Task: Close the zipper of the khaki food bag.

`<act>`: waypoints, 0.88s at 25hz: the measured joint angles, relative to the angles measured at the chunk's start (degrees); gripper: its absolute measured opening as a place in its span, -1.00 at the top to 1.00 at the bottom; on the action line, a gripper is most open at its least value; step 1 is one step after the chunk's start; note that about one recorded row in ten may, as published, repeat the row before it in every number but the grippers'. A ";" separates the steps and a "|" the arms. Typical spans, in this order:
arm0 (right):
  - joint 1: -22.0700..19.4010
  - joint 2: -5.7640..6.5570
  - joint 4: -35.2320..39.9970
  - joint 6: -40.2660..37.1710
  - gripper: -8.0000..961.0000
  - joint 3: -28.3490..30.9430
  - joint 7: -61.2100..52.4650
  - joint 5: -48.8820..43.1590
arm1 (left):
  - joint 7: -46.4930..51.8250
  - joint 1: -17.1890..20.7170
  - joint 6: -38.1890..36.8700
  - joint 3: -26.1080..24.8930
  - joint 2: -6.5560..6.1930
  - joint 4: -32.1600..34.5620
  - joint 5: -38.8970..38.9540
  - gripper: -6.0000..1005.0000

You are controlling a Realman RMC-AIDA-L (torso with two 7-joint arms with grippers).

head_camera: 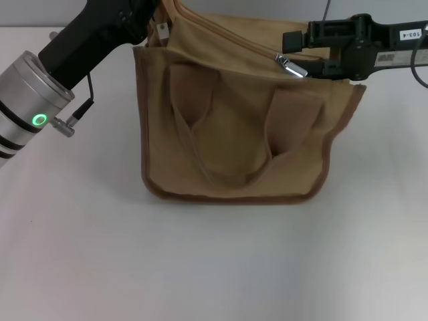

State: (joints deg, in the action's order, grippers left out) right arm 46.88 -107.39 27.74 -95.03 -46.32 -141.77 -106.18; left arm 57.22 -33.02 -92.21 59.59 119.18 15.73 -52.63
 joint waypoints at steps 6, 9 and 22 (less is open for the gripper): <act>-0.03 -0.19 -0.12 1.05 -0.46 -0.33 0.07 -0.02 | 0.00 0.03 0.02 0.00 0.00 0.00 0.00 0.80; -0.16 -0.35 -0.18 1.39 -0.41 -0.90 0.04 -0.09 | 0.00 0.05 0.02 0.00 0.00 0.00 0.00 0.80; -0.72 -1.23 0.02 1.99 0.35 -1.10 2.68 -0.18 | 0.00 0.03 0.02 0.00 0.00 -0.11 -0.02 0.78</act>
State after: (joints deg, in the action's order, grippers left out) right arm 46.16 -108.62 27.76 -93.04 -47.42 -139.08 -106.35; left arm 57.22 -32.99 -92.19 59.59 119.18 15.62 -52.65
